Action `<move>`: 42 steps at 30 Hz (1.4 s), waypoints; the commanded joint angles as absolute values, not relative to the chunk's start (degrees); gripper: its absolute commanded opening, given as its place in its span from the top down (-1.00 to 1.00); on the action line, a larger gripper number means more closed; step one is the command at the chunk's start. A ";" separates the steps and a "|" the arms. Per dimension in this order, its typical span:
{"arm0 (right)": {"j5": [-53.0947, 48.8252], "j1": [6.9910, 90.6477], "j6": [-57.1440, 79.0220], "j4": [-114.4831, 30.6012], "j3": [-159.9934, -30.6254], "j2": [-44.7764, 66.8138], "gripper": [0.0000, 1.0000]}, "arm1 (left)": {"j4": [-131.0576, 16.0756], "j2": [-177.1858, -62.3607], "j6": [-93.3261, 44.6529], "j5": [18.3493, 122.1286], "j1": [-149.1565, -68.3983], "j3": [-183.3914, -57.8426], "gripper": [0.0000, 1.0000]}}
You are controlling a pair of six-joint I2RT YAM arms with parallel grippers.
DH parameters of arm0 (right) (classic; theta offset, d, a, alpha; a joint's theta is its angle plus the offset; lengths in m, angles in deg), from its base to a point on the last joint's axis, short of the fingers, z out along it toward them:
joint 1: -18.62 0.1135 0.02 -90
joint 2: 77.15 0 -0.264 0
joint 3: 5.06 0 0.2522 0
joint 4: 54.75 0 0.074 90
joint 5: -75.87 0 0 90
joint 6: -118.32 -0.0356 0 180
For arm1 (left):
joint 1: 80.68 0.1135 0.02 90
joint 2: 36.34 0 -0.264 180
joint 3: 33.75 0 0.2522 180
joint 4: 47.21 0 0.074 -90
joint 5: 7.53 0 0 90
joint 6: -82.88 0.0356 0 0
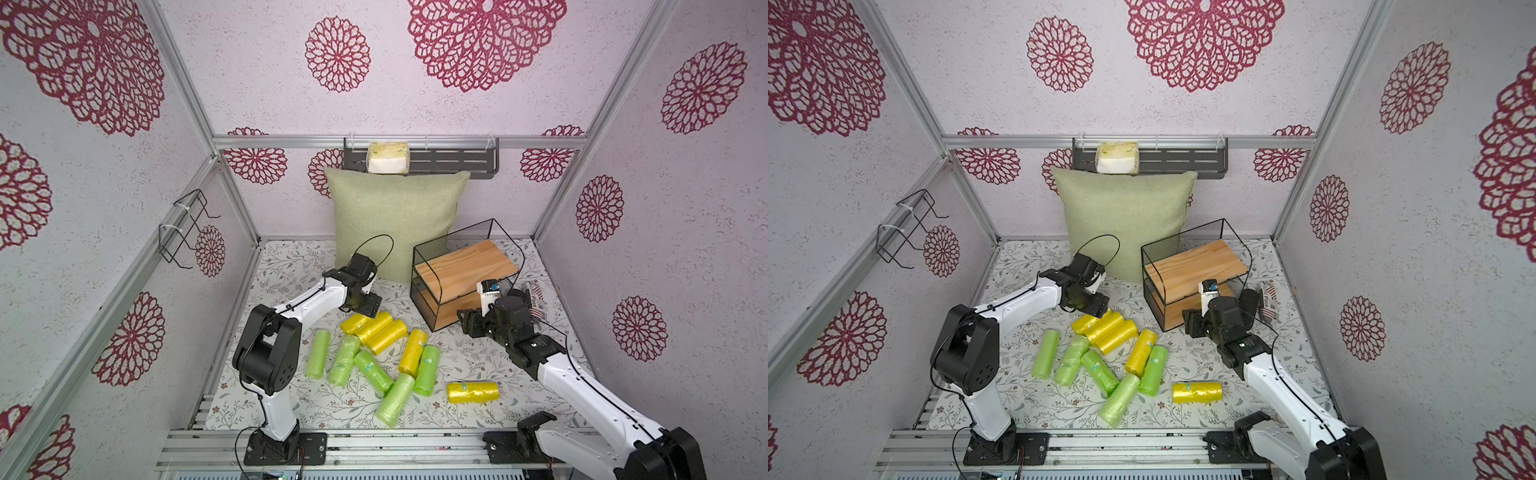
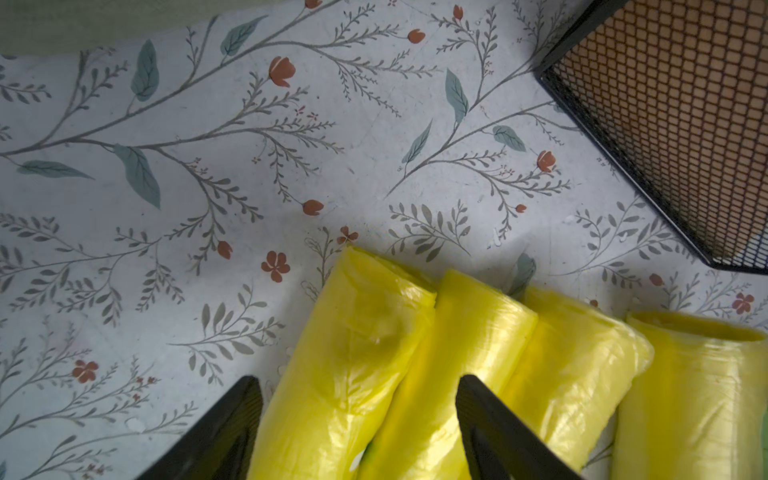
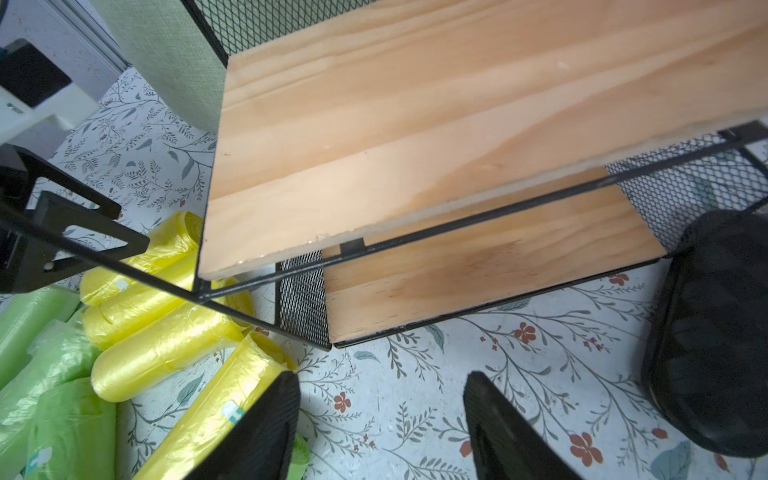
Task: Sort the rolls of trash bags by color and place them on the shelf
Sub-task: Pick up the roll of trash bags from the center of the board.
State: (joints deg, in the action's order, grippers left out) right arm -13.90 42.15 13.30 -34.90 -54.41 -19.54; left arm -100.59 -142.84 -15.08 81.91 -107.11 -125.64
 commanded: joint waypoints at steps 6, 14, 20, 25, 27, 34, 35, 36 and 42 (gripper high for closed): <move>-13.96 42.48 12.92 -37.28 -53.88 -20.92 -0.35 | -103.06 -148.28 -13.13 83.70 -106.18 -127.82 -0.41; -12.60 42.49 11.78 -38.26 -53.71 -20.61 -0.35 | -99.09 -152.18 -14.43 86.02 -105.56 -127.98 -0.30; -11.82 42.45 11.54 -38.91 -53.63 -21.37 -0.36 | -96.45 -151.44 -16.84 86.71 -103.76 -127.81 0.09; -10.44 42.82 11.50 -41.23 -53.71 -24.27 -0.35 | -90.33 -143.12 -21.00 88.50 -103.27 -124.77 0.28; -10.68 43.72 11.43 -42.99 -53.96 -26.37 -0.37 | -87.54 -138.62 -23.46 88.99 -103.01 -123.23 0.37; -6.47 53.30 10.93 -51.91 -60.64 -22.82 -0.47 | -73.94 -120.99 -39.54 84.24 -102.99 -116.31 0.47; -5.79 55.43 10.80 -54.17 -61.56 -20.98 -0.51 | -70.06 -118.46 -43.07 82.61 -103.11 -114.56 0.47; -5.27 57.18 10.36 -56.88 -62.42 -19.12 -0.56 | -66.76 -116.18 -46.37 81.65 -103.62 -113.17 0.48; 3.62 59.47 4.27 -72.96 -65.02 -9.13 -0.88 | -54.29 -108.16 -56.96 82.14 -108.67 -109.10 0.45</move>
